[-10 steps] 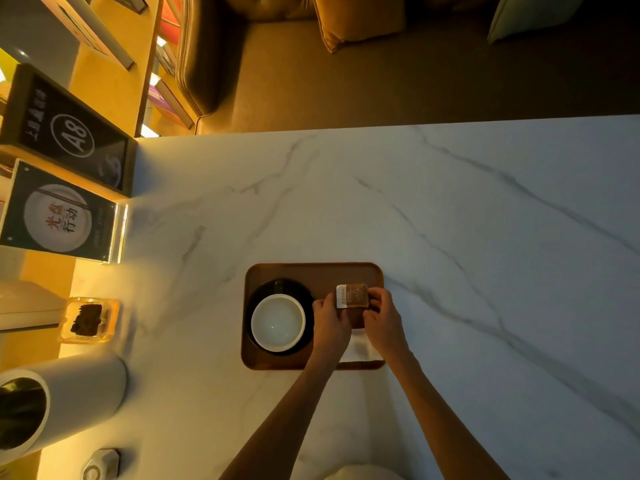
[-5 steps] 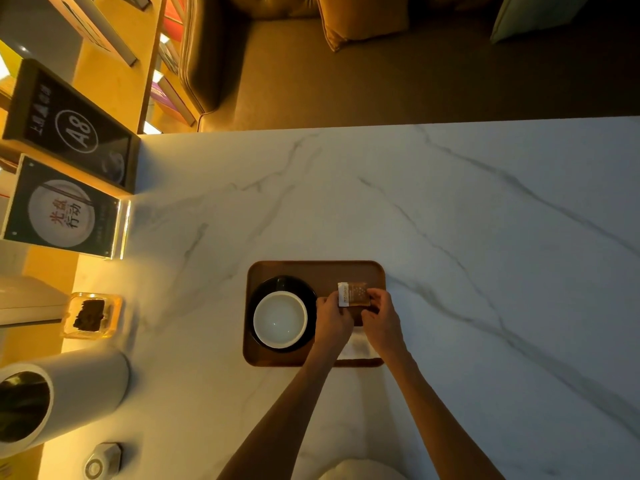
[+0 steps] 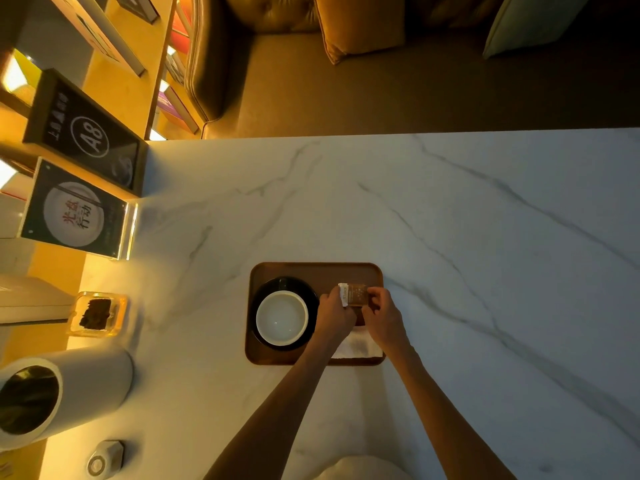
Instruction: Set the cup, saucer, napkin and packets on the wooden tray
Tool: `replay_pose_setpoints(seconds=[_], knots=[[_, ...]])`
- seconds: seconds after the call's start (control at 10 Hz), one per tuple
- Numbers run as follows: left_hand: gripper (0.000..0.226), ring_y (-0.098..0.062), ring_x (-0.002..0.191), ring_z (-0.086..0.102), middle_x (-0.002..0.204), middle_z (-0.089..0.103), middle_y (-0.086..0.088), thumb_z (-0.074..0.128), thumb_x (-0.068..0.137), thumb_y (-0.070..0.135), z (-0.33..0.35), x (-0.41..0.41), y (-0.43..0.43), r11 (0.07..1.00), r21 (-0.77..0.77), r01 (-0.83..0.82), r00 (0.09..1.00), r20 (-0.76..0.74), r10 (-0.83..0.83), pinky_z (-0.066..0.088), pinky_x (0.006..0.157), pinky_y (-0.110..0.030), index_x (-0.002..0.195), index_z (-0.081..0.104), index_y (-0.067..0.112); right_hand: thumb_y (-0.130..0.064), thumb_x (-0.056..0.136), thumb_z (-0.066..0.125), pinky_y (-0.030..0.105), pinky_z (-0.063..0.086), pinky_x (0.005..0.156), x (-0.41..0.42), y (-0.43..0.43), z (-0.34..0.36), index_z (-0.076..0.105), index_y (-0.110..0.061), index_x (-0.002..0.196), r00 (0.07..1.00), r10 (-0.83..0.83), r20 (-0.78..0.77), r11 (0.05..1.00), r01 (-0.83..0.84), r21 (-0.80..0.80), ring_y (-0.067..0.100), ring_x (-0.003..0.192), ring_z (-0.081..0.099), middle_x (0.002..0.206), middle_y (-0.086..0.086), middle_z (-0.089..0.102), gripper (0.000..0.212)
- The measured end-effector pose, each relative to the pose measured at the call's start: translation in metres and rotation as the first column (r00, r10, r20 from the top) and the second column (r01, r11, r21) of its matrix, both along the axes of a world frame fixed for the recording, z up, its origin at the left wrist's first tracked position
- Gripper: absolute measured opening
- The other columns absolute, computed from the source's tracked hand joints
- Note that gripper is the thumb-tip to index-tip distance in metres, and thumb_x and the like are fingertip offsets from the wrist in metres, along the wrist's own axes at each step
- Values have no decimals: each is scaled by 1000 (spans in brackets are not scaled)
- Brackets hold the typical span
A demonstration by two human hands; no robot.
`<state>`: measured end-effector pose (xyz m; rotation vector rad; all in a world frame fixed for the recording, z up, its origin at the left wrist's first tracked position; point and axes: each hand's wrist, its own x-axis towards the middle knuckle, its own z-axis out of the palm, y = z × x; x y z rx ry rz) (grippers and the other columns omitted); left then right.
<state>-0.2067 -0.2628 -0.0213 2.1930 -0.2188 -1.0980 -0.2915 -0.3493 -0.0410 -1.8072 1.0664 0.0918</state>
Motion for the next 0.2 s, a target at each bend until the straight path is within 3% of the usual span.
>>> replay_pose_setpoints(seconds=[0.1, 0.2], knots=[[28, -27, 101, 60, 109, 64, -12, 50, 87, 13, 15, 3, 7, 996, 15, 86, 995, 47, -86, 55, 88, -40, 112, 61, 9, -15, 93, 52, 20, 44, 85, -3, -6, 19, 49, -17, 124, 999, 42, 30, 998, -40, -57, 20, 112, 59, 122, 5, 62, 32], [19, -21, 87, 65, 95, 70, -5, 50, 91, 15, 35, 5, 21, 992, 3, 123, 970, 213, -121, 56, 82, -38, 99, 66, 10, -20, 94, 53, 23, 41, 90, -12, -7, 43, 50, -14, 127, 997, 79, 23, 990, -76, -118, 22, 118, 55, 127, 7, 59, 34]])
